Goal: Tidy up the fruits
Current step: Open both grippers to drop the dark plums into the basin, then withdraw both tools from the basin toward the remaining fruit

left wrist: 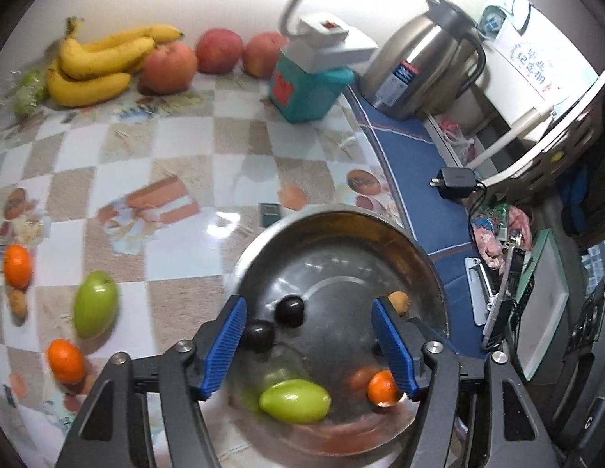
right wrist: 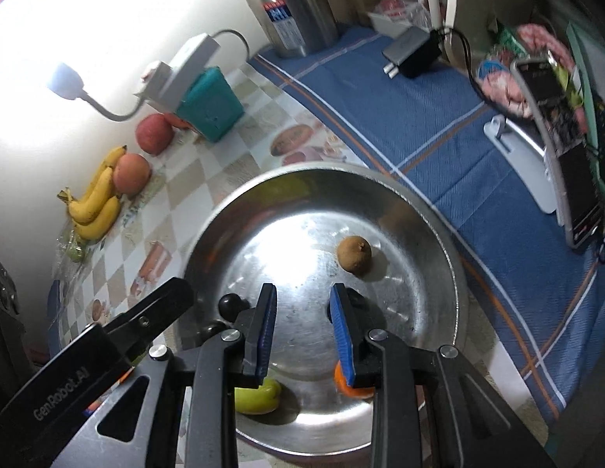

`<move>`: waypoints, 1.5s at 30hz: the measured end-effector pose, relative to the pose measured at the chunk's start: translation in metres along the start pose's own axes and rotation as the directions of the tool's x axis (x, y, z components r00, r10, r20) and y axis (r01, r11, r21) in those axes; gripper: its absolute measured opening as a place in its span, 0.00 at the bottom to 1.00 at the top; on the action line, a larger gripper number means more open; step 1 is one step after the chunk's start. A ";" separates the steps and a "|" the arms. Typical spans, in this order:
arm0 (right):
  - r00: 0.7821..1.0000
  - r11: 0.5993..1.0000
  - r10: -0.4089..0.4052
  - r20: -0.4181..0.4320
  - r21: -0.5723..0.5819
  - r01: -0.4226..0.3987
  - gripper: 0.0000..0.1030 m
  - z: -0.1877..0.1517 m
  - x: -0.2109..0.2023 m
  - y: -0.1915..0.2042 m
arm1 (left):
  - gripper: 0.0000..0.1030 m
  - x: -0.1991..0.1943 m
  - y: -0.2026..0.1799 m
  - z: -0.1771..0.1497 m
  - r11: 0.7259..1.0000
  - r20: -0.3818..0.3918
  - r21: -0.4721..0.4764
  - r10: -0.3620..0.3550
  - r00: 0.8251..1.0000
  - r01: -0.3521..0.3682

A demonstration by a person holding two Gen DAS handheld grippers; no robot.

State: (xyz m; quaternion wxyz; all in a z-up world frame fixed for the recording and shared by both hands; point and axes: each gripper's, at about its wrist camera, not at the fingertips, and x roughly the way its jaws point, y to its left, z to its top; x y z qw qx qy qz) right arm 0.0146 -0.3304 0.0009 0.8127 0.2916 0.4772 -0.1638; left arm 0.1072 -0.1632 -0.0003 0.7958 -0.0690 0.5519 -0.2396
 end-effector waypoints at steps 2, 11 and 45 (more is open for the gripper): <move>1.000 1.000 -0.010 0.010 -0.024 0.010 0.28 -0.003 -0.005 0.005 | 0.71 -0.008 0.006 -0.002 0.999 0.010 -0.002 0.045 0.999 -0.045; 0.997 0.992 -0.066 -0.033 -0.110 0.062 0.28 -0.020 0.011 0.018 | 0.76 -0.024 0.064 -0.033 0.941 -0.009 -0.057 0.333 0.943 -0.333; 0.990 0.953 -0.139 0.017 -0.268 0.139 0.70 -0.041 0.022 0.051 | 1.00 -0.036 0.112 -0.058 0.900 -0.073 -0.165 0.396 0.915 -0.402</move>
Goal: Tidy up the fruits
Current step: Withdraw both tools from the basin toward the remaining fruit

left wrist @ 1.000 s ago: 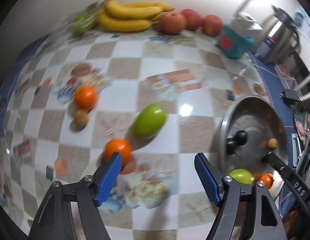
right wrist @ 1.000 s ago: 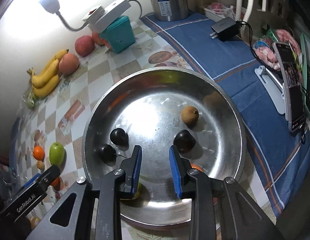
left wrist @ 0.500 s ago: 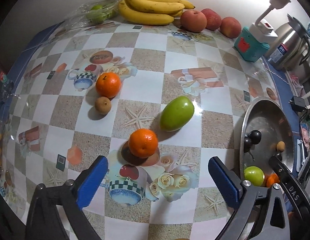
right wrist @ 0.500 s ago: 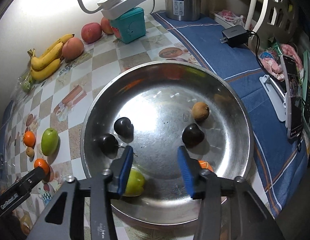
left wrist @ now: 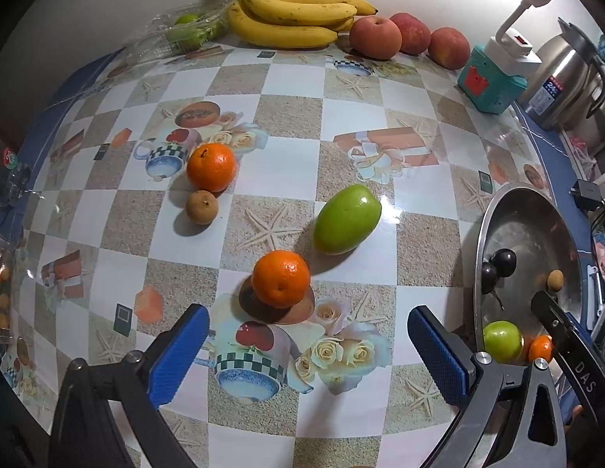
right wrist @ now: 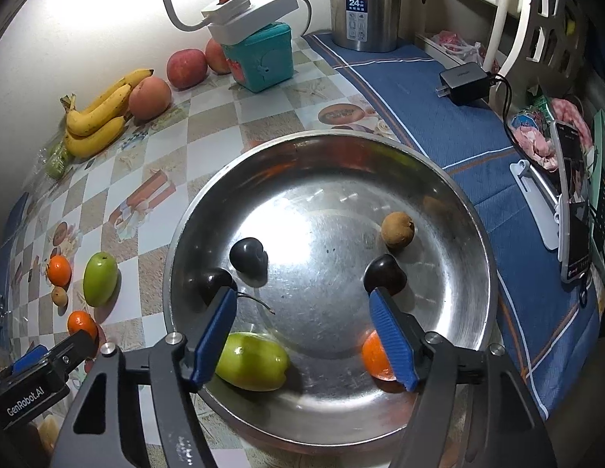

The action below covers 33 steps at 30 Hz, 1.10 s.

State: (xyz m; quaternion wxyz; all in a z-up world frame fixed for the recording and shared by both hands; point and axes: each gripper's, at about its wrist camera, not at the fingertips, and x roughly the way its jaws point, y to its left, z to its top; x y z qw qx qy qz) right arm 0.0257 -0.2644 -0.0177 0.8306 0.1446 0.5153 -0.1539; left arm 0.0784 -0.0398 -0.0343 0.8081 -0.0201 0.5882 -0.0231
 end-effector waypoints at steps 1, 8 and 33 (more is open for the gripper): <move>1.000 1.000 0.001 0.002 0.000 -0.001 0.70 0.000 0.000 0.000 | 1.00 0.000 0.000 0.000 1.000 0.000 0.001 0.002 1.000 -0.002; 1.000 1.000 0.001 0.007 -0.008 -0.001 0.83 0.001 0.000 -0.001 | 1.00 0.002 0.000 -0.001 1.000 -0.001 0.001 0.014 1.000 -0.014; 0.999 1.000 0.013 0.046 0.003 -0.013 0.96 0.003 -0.003 -0.003 | 1.00 -0.004 0.008 0.001 0.999 0.043 -0.023 0.039 0.998 -0.038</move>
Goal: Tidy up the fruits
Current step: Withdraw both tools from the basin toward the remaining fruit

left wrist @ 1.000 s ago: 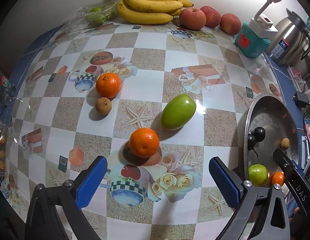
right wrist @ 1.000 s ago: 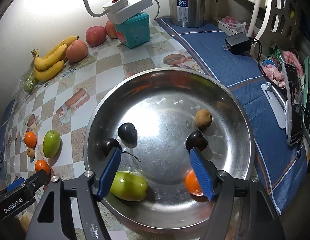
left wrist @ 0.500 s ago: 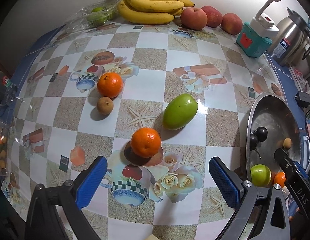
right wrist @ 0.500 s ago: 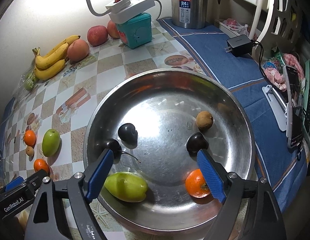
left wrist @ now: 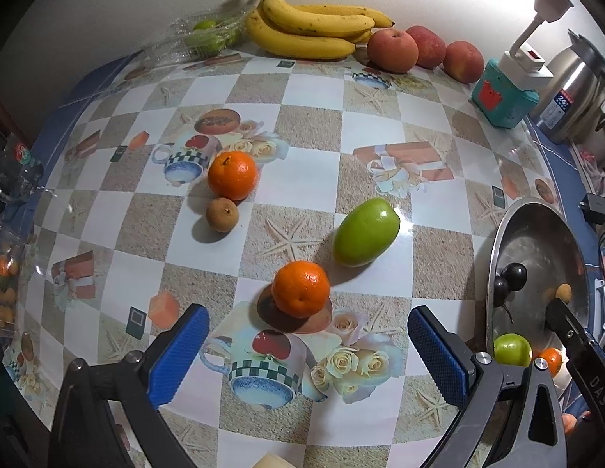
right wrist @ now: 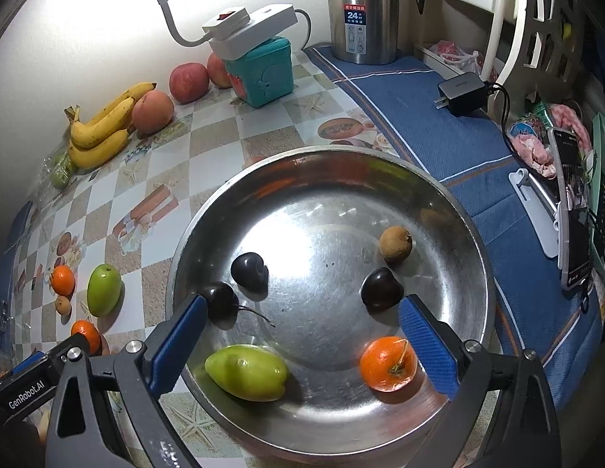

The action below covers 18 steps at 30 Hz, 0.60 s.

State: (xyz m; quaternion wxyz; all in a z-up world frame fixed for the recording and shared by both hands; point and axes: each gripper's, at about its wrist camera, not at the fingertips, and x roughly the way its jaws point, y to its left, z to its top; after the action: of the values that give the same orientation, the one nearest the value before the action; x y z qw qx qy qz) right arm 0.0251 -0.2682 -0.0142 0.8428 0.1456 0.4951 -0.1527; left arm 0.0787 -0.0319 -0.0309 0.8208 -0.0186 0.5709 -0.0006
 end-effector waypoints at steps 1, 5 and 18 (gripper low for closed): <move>1.000 1.000 -0.001 -0.001 -0.002 0.001 0.96 0.000 0.000 0.000 | 1.00 -0.001 0.000 0.001 1.000 0.007 0.005 0.004 1.000 -0.004; 1.000 1.000 0.008 0.002 0.001 -0.008 0.96 -0.001 -0.001 0.000 | 1.00 -0.005 0.004 0.004 1.000 0.026 0.010 0.013 1.000 -0.013; 0.996 0.997 0.082 0.025 0.008 -0.083 0.96 -0.003 -0.010 0.014 | 1.00 -0.017 0.068 0.028 0.995 0.090 -0.085 0.064 0.994 -0.056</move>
State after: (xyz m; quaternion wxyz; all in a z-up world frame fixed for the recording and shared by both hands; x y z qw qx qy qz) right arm 0.0242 -0.2528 -0.0058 0.8538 0.1679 0.4774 -0.1220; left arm 0.0977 0.0368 -0.0074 0.8445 -0.0355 0.5322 0.0486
